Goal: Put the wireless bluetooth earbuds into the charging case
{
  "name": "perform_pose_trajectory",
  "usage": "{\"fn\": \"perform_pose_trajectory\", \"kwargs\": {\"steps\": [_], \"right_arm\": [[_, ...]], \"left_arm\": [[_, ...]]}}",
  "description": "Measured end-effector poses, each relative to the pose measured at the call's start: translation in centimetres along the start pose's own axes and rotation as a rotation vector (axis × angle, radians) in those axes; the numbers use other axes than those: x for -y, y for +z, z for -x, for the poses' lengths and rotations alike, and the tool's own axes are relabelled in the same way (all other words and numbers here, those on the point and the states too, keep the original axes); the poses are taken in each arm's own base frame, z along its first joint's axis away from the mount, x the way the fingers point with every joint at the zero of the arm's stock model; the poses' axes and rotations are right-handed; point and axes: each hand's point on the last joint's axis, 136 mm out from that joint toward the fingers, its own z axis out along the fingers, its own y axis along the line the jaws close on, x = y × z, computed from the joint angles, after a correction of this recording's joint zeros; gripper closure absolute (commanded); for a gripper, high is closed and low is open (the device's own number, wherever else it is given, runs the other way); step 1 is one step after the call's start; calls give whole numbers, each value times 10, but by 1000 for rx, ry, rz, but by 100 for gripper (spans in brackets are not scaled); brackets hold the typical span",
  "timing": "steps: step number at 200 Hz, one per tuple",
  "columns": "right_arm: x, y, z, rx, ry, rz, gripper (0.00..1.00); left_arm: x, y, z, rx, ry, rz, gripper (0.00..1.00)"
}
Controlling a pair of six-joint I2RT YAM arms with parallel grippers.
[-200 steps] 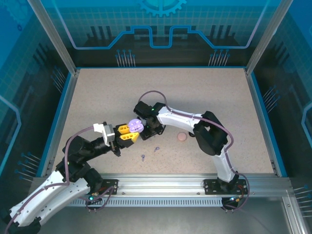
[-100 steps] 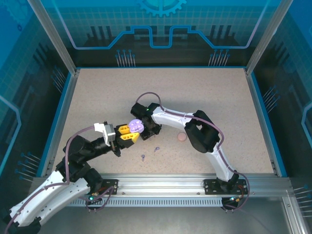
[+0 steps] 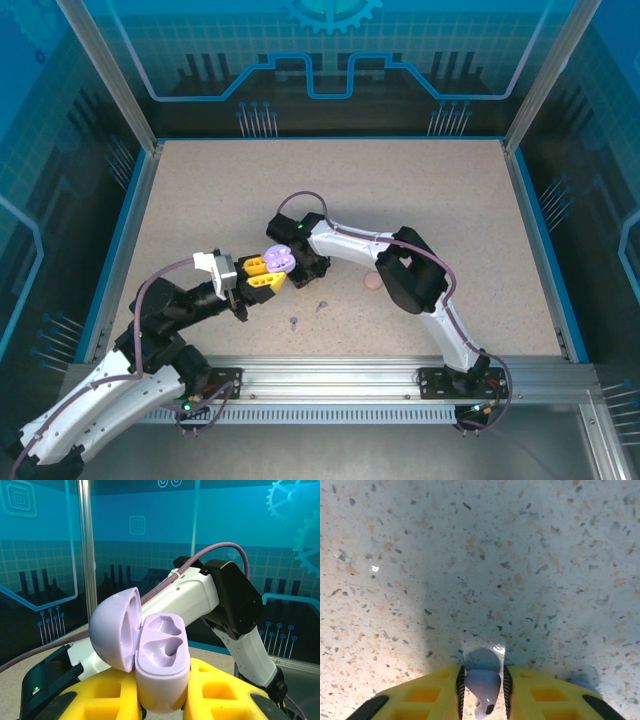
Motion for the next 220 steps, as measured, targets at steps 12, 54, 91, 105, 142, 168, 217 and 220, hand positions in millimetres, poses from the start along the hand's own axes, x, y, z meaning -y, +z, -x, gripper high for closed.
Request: {"fn": "perform_pose_trajectory", "kwargs": {"steps": [12,54,91,105,142,168,217,220], "right_arm": [[0,0,0,1,0,0,74],[2,-2,-2,27,7,24,77],[14,-21,-16,61,28,63,78],[23,-42,-18,112,45,87,78],[56,-123,-18,343,91,137,78],[69,-180,-27,513,81,158,78],[68,-265,-46,770,11,203,79],[68,-269,-47,782,6,205,79]], "left_arm": [[0,0,0,0,0,0,99],[0,0,0,-1,0,0,99],[-2,2,-3,-12,-4,6,99],[-4,5,-7,-26,-10,8,99],[-13,16,-34,-96,-41,23,100],[-20,26,-60,-154,-66,30,100],[-31,43,-93,-212,-92,37,100],[-32,44,-94,-214,-94,37,100]]}}
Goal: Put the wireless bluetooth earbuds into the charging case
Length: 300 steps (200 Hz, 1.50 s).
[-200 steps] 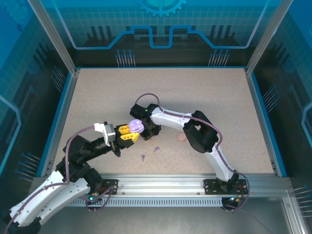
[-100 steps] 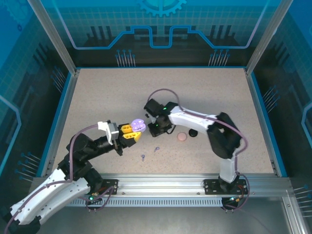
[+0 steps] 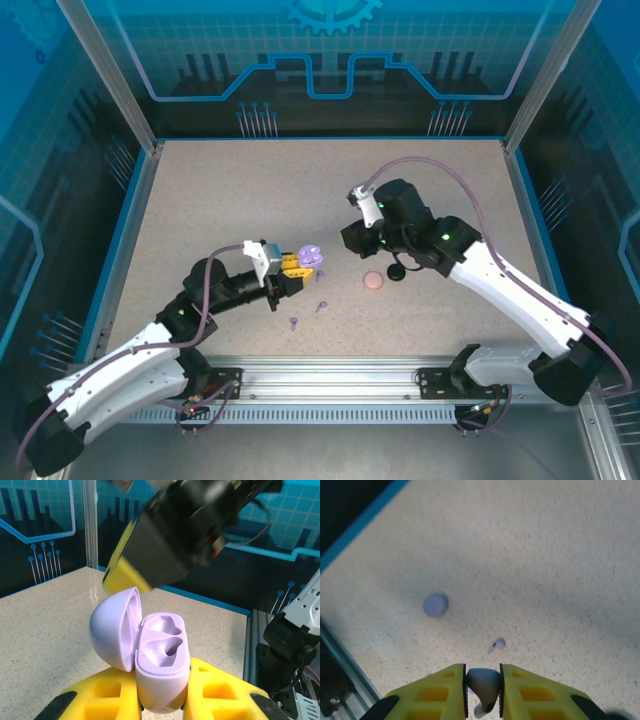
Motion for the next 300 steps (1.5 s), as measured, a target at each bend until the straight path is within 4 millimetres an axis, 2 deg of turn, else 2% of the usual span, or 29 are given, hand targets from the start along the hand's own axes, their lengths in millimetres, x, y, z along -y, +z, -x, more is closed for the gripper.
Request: {"fn": "perform_pose_trajectory", "kwargs": {"steps": [22,48,74,115,173,300], "right_arm": [[-11,-22,13,78,-31,33,79],[-33,-33,18,125,-89,88,78],[-51,-32,16,126,-134,130,79],[-66,-20,8,96,-169,151,79],[-76,2,-5,32,-202,150,79],[-77,1,4,75,-226,120,79]], "left_arm": [[-5,9,-8,-18,-12,2,100],[-9,18,-13,-22,-16,1,100],[-11,23,-17,-29,-22,2,100],[-13,26,-18,-29,-26,2,100],[-13,27,-18,-23,-23,2,100],[-13,27,-17,-22,-40,2,100]]}}
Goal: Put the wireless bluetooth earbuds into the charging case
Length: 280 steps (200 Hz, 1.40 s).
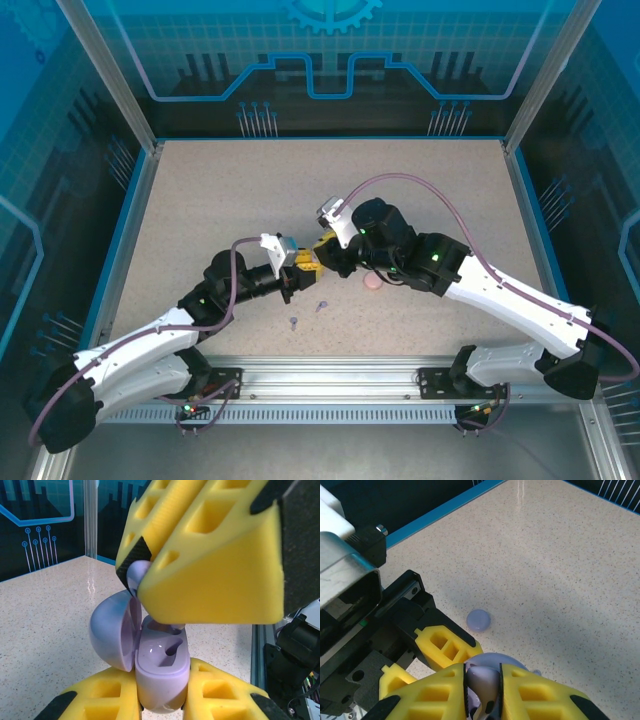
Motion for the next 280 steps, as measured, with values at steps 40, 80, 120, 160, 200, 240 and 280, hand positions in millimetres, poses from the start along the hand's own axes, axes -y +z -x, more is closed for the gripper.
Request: {"fn": "perform_pose_trajectory", "kwargs": {"steps": [40,80,120,160,200,240,280], "right_arm": [[1,2,1,3,-12,-11,79],[1,3,0,3,-13,-15,79],[2,5,-2,1,-13,-15,79],[2,7,-4,2,-13,-16,79],[3,9,-7,0,-16,-18,79],[3,6,-6,12,-16,-18,79],[5,4,-4,23,-17,-34,79]], "left_arm": [[0,0,0,0,-2,0,100],[0,0,1,2,-21,0,100],[0,0,0,-1,-28,0,100],[0,0,-2,-9,-50,2,100],[-1,0,-5,-20,-61,4,100],[-1,0,-4,-15,-59,3,100],[-2,2,-3,-10,-74,2,100]]}}
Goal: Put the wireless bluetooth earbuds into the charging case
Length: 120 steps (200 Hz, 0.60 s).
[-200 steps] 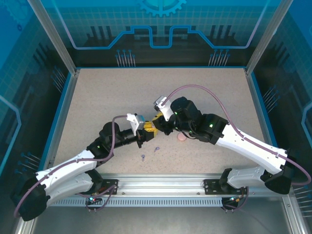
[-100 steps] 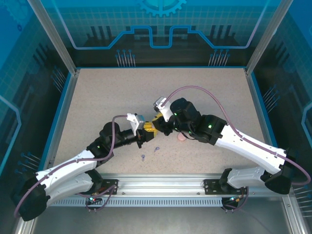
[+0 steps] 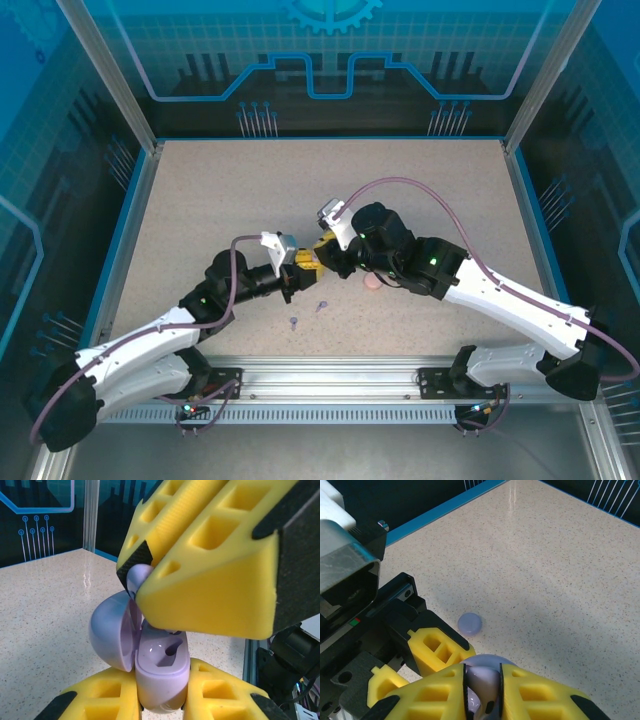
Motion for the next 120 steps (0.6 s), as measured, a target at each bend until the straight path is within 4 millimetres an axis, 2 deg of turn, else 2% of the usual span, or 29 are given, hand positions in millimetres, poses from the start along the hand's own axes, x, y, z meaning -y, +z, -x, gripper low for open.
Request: {"fn": "perform_pose_trajectory", "kwargs": {"steps": [53,120], "right_arm": [[1,0,2,8,0,-6,79],[2,4,-7,-8,-4,-15,78]], "left_arm": [[-2,3,-4,-12,-39,3,100],[-2,4,-2,-4,-55,1,100]]}}
